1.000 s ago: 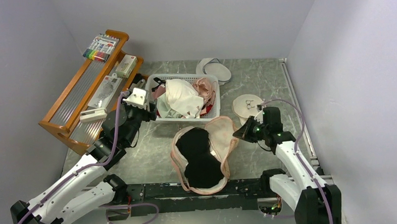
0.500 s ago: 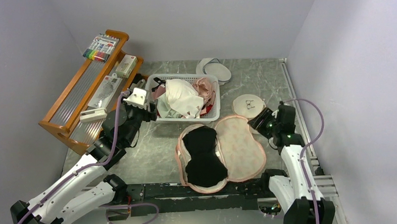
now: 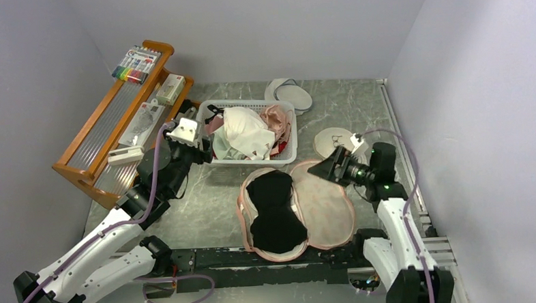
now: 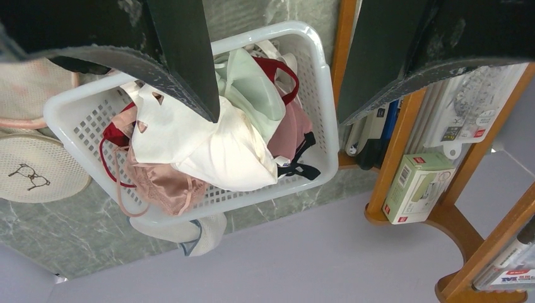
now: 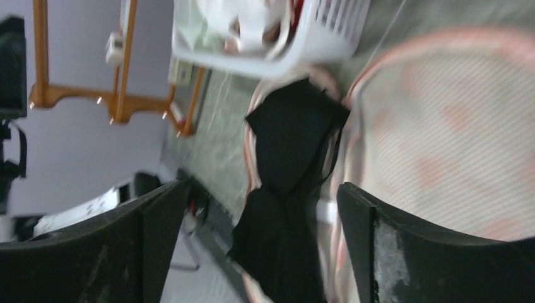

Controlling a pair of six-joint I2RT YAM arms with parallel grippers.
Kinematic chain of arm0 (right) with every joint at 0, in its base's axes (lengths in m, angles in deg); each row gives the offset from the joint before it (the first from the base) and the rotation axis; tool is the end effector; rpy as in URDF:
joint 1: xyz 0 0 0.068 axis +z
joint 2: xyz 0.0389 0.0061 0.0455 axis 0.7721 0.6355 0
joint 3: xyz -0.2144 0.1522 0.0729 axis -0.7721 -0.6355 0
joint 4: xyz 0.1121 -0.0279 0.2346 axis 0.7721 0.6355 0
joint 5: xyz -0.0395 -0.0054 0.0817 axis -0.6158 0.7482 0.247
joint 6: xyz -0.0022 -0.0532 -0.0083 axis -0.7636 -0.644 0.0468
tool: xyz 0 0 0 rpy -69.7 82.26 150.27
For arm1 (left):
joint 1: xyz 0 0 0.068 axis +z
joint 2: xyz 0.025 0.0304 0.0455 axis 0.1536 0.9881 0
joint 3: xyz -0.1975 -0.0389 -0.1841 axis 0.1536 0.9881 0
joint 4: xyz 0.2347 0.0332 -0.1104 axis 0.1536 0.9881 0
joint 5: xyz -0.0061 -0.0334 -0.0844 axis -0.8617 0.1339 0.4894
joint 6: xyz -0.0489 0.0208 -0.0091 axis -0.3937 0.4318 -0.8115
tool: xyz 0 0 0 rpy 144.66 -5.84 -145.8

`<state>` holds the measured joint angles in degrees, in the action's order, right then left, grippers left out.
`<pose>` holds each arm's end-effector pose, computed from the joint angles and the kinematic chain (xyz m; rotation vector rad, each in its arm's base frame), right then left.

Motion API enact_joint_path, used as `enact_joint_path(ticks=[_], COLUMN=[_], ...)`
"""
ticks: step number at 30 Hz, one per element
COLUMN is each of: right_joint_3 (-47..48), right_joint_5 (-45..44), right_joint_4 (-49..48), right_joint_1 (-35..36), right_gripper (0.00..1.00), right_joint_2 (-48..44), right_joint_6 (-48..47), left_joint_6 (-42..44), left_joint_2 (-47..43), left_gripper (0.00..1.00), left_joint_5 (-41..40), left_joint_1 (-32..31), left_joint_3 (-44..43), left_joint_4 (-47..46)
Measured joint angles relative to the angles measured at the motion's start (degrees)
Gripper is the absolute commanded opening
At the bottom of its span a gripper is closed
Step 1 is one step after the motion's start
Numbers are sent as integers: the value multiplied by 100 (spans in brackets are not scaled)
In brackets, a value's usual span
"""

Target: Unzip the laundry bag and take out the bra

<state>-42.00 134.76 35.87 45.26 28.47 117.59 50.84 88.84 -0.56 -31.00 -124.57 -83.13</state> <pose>0.1698 0.0106 0.2396 0.2173 2.1129 1.1749 0.1528 -0.1100 0.3410 0.3010 1.5521 -0.1864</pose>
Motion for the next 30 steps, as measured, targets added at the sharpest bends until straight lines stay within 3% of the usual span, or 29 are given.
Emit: enact_joint_path(ticks=[6,12,20,30], right_joint_3=[-824,-1370,-1648,-1510], right_joint_5=[549,511,345,-101], right_joint_4=[-986,-3075,-4924,-5759], right_joint_1=[922,1200,1394,1639], right_gripper=[75,52,52,56], right_joint_2=[584,2103,3484,4286], right_joint_6=[496,1158,1788,1956], left_joint_6=[-2,2,2,2], left_joint_2=[90,236,245,245], left_gripper=[79,79,79,79], left_joint_5=[26,20,11,15], left_joint_1=[0,0,0,0], left_joint_3=[-4,-4,-4,-7], left_joint_4=[2,24,39,39])
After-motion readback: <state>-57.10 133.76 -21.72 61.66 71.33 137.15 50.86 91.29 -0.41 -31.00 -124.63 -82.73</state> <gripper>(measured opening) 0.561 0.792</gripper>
